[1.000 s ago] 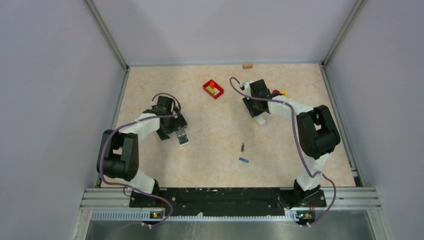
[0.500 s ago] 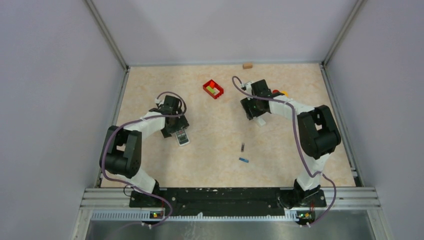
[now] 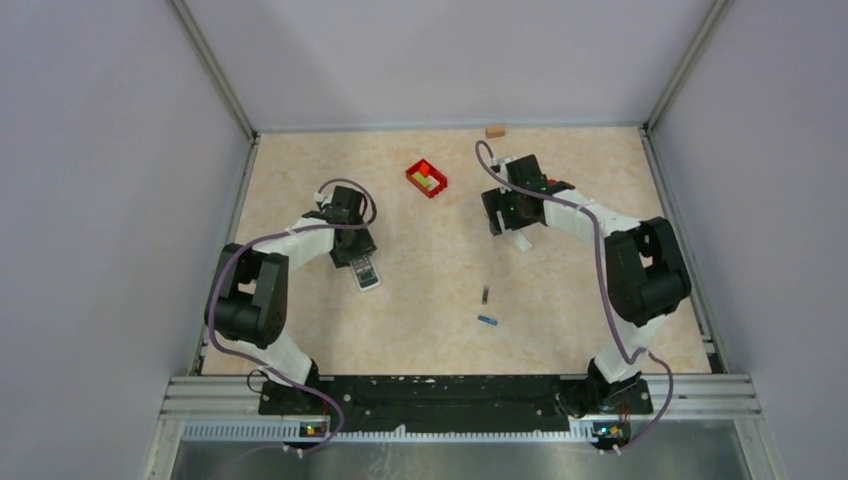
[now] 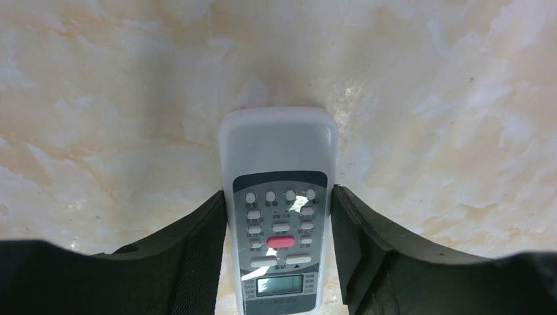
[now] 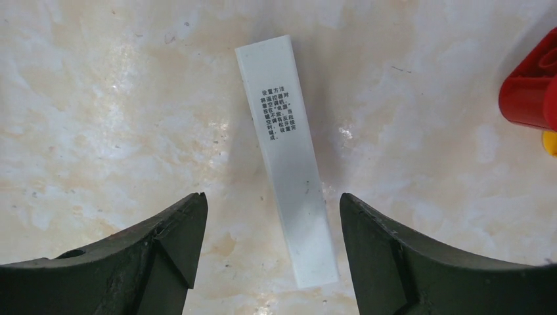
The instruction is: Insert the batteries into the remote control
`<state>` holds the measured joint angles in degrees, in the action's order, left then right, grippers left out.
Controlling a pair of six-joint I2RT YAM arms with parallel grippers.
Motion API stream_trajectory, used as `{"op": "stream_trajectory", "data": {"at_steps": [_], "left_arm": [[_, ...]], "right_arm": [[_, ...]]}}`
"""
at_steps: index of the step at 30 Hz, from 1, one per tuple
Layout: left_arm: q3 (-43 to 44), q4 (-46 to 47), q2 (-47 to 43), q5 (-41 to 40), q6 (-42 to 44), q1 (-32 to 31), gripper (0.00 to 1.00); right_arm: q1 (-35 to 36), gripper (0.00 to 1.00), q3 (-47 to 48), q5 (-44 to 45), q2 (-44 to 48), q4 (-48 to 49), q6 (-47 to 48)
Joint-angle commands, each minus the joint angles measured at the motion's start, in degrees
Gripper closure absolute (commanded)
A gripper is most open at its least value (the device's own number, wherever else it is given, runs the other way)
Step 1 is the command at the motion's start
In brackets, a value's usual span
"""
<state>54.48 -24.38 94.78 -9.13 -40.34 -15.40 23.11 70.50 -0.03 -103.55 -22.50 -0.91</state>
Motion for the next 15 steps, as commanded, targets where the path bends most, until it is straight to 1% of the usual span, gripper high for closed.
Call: {"op": "stream_trajectory", "data": {"at_steps": [1,5,7,8,10,12,13,15], "left_arm": [[-1.7,1.0,5.0,5.6,-0.6,-1.1,0.46],[-1.9,1.8,3.9,7.0,-0.2,-2.0,0.56],[-2.2,3.2,2.7,10.4,0.7,-2.4,0.58],[-2.0,3.6,2.3,12.5,1.3,-2.5,0.58],[-1.3,3.9,1.7,16.5,2.4,-3.1,0.58],[-0.5,4.5,1.3,20.9,3.2,-3.6,0.56],[-0.4,5.0,1.1,23.1,3.2,-3.7,0.56],[-0.2,6.1,0.4,26.3,2.8,-3.8,0.56]], "right_arm": [[-0.4,0.25,2.2,0.9,6.4,-0.3,-5.7],[-0.3,0.25,1.0,-1.8,9.3,-1.2,-8.7],[-0.3,0.25,-1.0,-5.3,11.1,0.0,-11.3],[-0.2,0.25,-2.8,-8.3,12.1,1.6,-14.2],[0.3,0.25,-7.5,-16.2,14.4,7.0,-19.7],[1.8,0.25,-13.0,-23.4,16.8,15.3,-27.1],[3.2,0.24,-15.6,-25.5,17.6,20.1,-31.0],[7.2,0.24,-18.9,-26.3,18.4,27.1,-37.1]]}}
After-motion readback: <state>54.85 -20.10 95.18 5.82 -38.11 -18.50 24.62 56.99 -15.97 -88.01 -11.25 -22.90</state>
